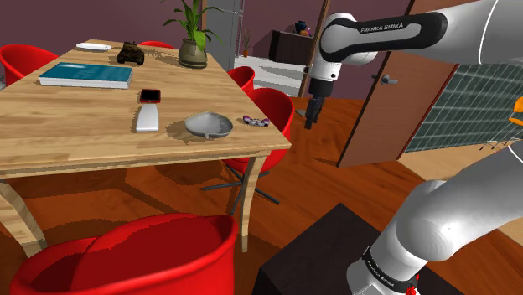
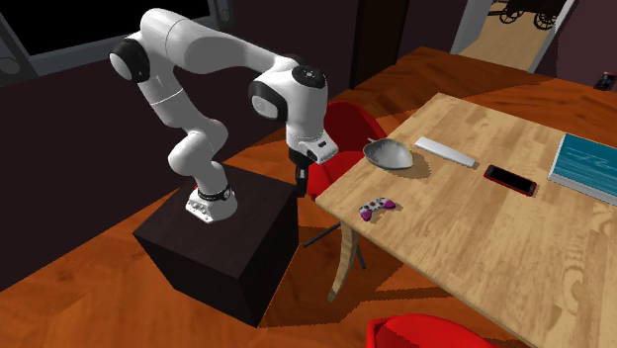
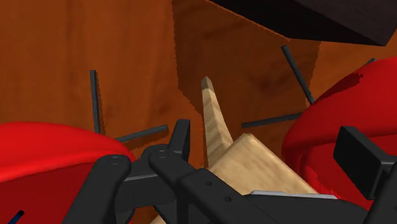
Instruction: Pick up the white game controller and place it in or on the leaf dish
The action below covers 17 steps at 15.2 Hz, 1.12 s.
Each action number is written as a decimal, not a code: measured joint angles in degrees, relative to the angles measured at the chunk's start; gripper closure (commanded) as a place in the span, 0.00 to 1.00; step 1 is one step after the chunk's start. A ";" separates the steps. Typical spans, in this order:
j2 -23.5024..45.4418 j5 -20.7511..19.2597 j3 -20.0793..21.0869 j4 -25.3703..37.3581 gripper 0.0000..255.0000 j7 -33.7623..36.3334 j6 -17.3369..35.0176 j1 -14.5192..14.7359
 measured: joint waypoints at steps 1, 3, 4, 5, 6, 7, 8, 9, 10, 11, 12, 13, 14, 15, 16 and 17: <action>2.11 0.88 -0.74 1.42 0.00 -2.24 1.00 0.40; 6.17 2.88 -1.97 4.78 0.00 -6.67 2.25 1.15; 8.27 3.97 -2.63 6.46 0.00 -9.05 2.84 1.40; 10.26 5.17 -3.00 8.22 0.00 -11.14 3.22 1.77; 11.83 6.31 -3.39 9.78 0.00 -13.29 3.35 1.98; 14.46 7.74 -3.87 12.21 0.00 -15.67 3.65 2.15; 16.92 9.12 -4.32 14.72 0.00 -18.13 3.50 2.16; 19.19 10.52 -4.52 17.19 0.00 -20.29 3.25 2.23; 21.48 11.98 -4.63 19.30 0.00 -22.45 3.37 2.22; 23.83 13.43 -4.79 21.67 0.00 -24.78 3.17 2.00; 25.99 14.82 -4.78 24.24 0.00 -26.84 2.59 1.80; 27.99 16.18 -4.61 26.70 0.00 -28.60 2.05 1.65; 30.22 17.56 -4.38 29.27 0.00 -30.40 1.58 1.41; 32.58 18.92 -4.11 32.21 0.00 -32.12 0.83 1.06; 35.58 20.35 -3.83 36.48 0.00 -33.80 -0.65 0.47; 36.65 21.02 -3.62 37.83 0.00 -34.74 -1.02 0.22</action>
